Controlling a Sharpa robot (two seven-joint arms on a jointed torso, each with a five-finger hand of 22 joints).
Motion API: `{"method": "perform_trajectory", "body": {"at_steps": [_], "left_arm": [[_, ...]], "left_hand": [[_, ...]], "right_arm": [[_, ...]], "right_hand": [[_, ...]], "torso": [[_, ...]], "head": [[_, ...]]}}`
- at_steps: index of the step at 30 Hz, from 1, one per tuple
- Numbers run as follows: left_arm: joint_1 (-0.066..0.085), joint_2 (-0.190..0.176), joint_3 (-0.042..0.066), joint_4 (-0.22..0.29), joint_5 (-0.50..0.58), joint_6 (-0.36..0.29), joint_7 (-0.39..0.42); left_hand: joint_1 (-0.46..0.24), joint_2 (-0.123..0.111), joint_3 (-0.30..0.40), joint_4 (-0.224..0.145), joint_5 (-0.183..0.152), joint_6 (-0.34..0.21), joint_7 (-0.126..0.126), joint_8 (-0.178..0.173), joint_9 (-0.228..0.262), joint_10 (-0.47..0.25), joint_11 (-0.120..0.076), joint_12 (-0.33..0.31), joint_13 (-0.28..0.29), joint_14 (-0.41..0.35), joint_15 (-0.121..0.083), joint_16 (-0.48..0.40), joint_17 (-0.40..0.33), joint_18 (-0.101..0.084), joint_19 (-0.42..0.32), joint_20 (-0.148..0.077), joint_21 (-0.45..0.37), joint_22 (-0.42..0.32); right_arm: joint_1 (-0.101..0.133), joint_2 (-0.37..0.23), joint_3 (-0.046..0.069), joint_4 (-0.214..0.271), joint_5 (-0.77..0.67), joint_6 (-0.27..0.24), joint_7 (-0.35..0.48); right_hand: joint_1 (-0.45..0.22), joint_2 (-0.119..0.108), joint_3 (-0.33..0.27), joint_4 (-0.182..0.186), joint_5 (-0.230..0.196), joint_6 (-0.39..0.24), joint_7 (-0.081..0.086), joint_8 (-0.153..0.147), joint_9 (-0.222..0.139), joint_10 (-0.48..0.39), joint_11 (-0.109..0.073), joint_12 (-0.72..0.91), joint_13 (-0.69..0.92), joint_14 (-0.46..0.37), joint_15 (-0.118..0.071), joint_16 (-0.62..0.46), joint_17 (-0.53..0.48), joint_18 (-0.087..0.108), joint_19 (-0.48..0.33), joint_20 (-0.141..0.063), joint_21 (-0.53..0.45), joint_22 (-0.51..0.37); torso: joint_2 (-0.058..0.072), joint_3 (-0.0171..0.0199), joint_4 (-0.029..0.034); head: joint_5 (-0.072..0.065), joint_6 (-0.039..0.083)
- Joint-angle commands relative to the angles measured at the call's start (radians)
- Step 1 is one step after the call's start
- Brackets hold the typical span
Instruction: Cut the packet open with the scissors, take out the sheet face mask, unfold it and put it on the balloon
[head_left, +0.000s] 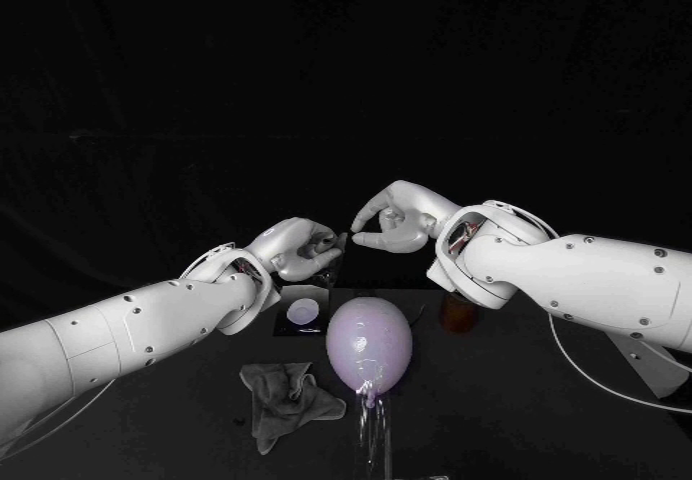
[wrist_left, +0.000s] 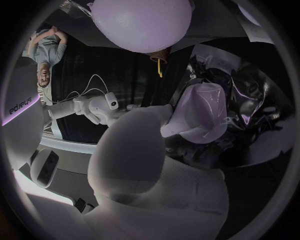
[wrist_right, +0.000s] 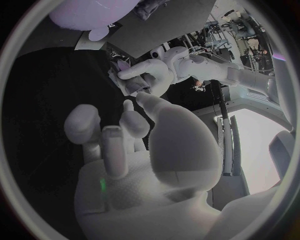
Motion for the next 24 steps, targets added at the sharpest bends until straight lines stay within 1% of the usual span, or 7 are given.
{"method": "perform_trajectory", "body": {"at_steps": [1, 5, 8, 14, 17, 18, 24], "left_arm": [[0.003, 0.000, 0.002, 0.009, -0.024, -0.027, -0.023], [0.003, -0.001, 0.002, 0.012, -0.025, -0.031, -0.025], [0.003, -0.001, 0.002, 0.015, -0.025, -0.035, -0.027], [0.003, 0.000, 0.002, 0.017, -0.025, -0.044, -0.031], [0.003, 0.001, 0.002, 0.018, -0.025, -0.047, -0.033], [0.003, 0.001, 0.002, 0.019, -0.025, -0.048, -0.033], [0.003, 0.002, 0.002, 0.020, -0.025, -0.051, -0.036]], "left_hand": [[-0.009, -0.008, -0.006, -0.003, 0.000, 0.013, -0.001, 0.009, 0.006, 0.012, -0.002, 0.008, 0.002, 0.012, -0.001, 0.012, 0.006, 0.003, 0.006, -0.001, 0.011, 0.005], [-0.011, -0.017, -0.020, -0.009, 0.000, 0.028, -0.012, 0.020, 0.015, 0.034, -0.013, 0.018, 0.005, 0.025, -0.010, 0.035, 0.021, 0.002, 0.012, -0.007, 0.033, 0.017], [-0.012, -0.022, -0.030, -0.013, 0.000, 0.035, -0.018, 0.029, 0.023, 0.048, -0.019, 0.025, 0.007, 0.031, -0.016, 0.054, 0.034, 0.002, 0.014, -0.012, 0.051, 0.028], [-0.011, -0.029, -0.049, -0.020, 0.000, 0.046, -0.027, 0.046, 0.039, 0.069, -0.029, 0.039, 0.011, 0.041, -0.026, 0.084, 0.054, 0.002, 0.017, -0.020, 0.079, 0.045], [-0.012, -0.033, -0.059, -0.021, 0.000, 0.051, -0.032, 0.055, 0.048, 0.081, -0.034, 0.048, 0.013, 0.046, -0.030, 0.100, 0.064, 0.002, 0.018, -0.023, 0.094, 0.053], [-0.012, -0.034, -0.062, -0.021, 0.000, 0.052, -0.034, 0.058, 0.052, 0.083, -0.036, 0.050, 0.014, 0.047, -0.032, 0.106, 0.067, 0.001, 0.018, -0.024, 0.098, 0.056], [-0.012, -0.034, -0.070, -0.020, 0.000, 0.053, -0.038, 0.070, 0.066, 0.092, -0.041, 0.061, 0.018, 0.048, -0.037, 0.129, 0.082, 0.001, 0.016, -0.029, 0.119, 0.069]], "right_arm": [[0.000, 0.006, 0.001, 0.010, -0.082, -0.073, -0.024], [-0.001, 0.011, 0.001, 0.016, -0.098, -0.105, -0.029], [-0.001, 0.018, 0.001, 0.018, -0.116, -0.121, -0.034], [-0.003, 0.029, 0.001, 0.016, -0.170, -0.139, -0.053], [-0.005, 0.036, 0.001, 0.015, -0.224, -0.150, -0.070], [-0.006, 0.038, 0.001, 0.016, -0.245, -0.154, -0.075], [-0.010, 0.049, 0.001, 0.019, -0.355, -0.166, -0.103]], "right_hand": [[-0.006, 0.008, 0.008, 0.002, -0.003, 0.008, 0.001, -0.001, -0.002, 0.009, 0.002, 0.028, 0.032, 0.099, 0.005, 0.014, 0.210, -0.012, 0.007, 0.000, 0.024, 0.023], [-0.023, 0.009, 0.012, 0.012, 0.024, 0.012, 0.003, -0.004, -0.002, 0.012, 0.002, 0.044, 0.054, 0.100, 0.006, 0.019, 0.219, -0.014, 0.007, 0.001, 0.039, 0.039], [-0.024, 0.006, 0.014, 0.011, 0.030, 0.012, 0.003, -0.005, -0.002, 0.015, 0.002, 0.055, 0.066, 0.101, 0.006, 0.022, 0.224, -0.015, 0.008, 0.002, 0.045, 0.046], [-0.021, 0.010, 0.021, 0.007, 0.014, 0.018, 0.001, -0.004, -0.001, 0.019, 0.002, 0.069, 0.083, 0.102, 0.006, 0.025, 0.229, -0.016, 0.008, 0.002, 0.055, 0.057], [-0.029, 0.003, 0.017, 0.009, -0.003, 0.025, -0.001, 0.000, 0.001, 0.021, 0.000, 0.075, 0.092, 0.102, 0.006, 0.027, 0.233, -0.017, 0.009, 0.002, 0.064, 0.066], [-0.033, -0.002, 0.012, 0.010, -0.012, 0.043, -0.007, 0.010, 0.006, 0.024, -0.004, 0.083, 0.101, 0.104, 0.004, 0.031, 0.240, -0.018, 0.011, 0.002, 0.071, 0.073], [-0.045, -0.019, -0.004, 0.012, -0.047, 0.069, -0.019, 0.031, 0.020, 0.037, -0.013, 0.121, 0.139, 0.103, -0.004, 0.030, 0.239, -0.019, 0.013, -0.003, 0.082, 0.085]], "torso": [[0.000, 0.0007, -0.0007], [0.000, 0.0010, -0.0004], [0.000, 0.0006, -0.0006], [0.000, 0.0001, 0.0003], [-0.001, 0.0001, -0.0004], [0.000, 0.0002, -0.0002], [0.000, 0.0003, -0.0004]], "head": [[0.001, -0.004], [0.000, -0.004], [-0.001, -0.005], [-0.001, -0.005], [-0.001, -0.006], [-0.002, -0.006], [-0.002, -0.008]]}}
